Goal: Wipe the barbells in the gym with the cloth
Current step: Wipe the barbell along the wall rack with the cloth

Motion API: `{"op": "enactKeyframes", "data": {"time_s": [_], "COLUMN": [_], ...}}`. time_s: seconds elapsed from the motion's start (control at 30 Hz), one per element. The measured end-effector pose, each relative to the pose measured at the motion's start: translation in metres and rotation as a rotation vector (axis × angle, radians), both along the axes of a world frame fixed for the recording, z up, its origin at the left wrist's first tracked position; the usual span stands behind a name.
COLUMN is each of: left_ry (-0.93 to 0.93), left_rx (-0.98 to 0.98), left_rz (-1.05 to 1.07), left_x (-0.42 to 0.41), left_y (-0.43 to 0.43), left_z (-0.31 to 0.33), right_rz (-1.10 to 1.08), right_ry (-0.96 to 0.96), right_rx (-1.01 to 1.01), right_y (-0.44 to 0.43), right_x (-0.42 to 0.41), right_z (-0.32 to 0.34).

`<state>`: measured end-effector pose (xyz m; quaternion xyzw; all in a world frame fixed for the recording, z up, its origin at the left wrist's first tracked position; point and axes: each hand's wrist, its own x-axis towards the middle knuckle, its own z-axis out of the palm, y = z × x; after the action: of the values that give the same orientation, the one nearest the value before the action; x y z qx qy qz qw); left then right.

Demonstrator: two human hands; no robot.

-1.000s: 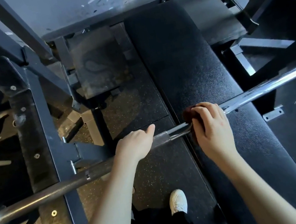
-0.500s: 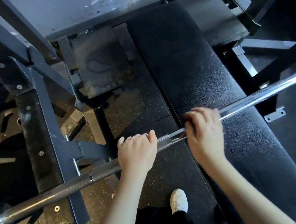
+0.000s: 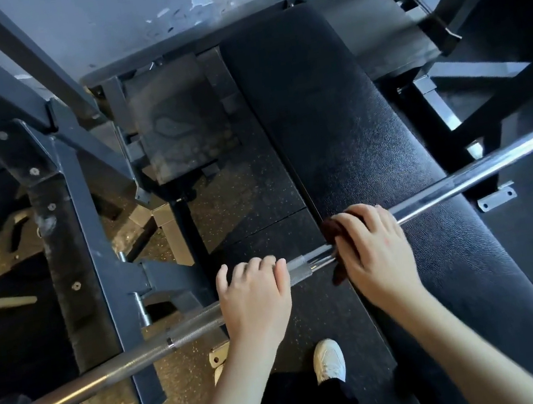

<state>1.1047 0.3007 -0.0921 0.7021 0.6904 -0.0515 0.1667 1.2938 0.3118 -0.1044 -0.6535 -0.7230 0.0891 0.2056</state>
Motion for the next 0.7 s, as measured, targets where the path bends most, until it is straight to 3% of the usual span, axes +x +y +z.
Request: {"op": "enactKeyframes", "data": {"time_s": [0.07, 0.13, 0.23, 0.33, 0.43, 0.5, 0.63, 0.7], "left_ry": [0.002, -0.025, -0.034, -0.055, -0.060, -0.062, -0.006, 0.000], "left_rx": [-0.082, -0.100, -0.064, -0.003, 0.017, 0.039, -0.010, -0.035], "left_rz": [-0.037, -0.053, -0.051, -0.041, -0.039, -0.029, -0.031, -0.028], "left_x": [0.004, 0.012, 0.022, 0.025, 0.027, 0.029, 0.035, 0.041], "left_y": [0.004, 0.011, 0.009, -0.006, -0.013, -0.015, -0.012, -0.006], "left_z": [0.004, 0.005, 0.000, -0.005, -0.005, -0.004, -0.001, -0.001], "right_rz": [0.049, -0.112, -0.380, -0.149, 0.111, 0.034, -0.328, -0.246], "right_ry": [-0.116, -0.137, -0.024, 0.024, -0.053, -0.110, -0.018, 0.030], "right_rx": [0.008, 0.023, 0.023, 0.024, 0.025, 0.041, 0.018, 0.023], "right_y": [0.005, 0.013, 0.012, -0.015, -0.024, -0.016, -0.009, -0.019], "right_x": [0.028, 0.050, 0.033, 0.008, 0.036, 0.060, 0.043, 0.020], "right_z": [-0.001, -0.001, -0.001, -0.001, 0.002, 0.001, 0.000, 0.002]}}
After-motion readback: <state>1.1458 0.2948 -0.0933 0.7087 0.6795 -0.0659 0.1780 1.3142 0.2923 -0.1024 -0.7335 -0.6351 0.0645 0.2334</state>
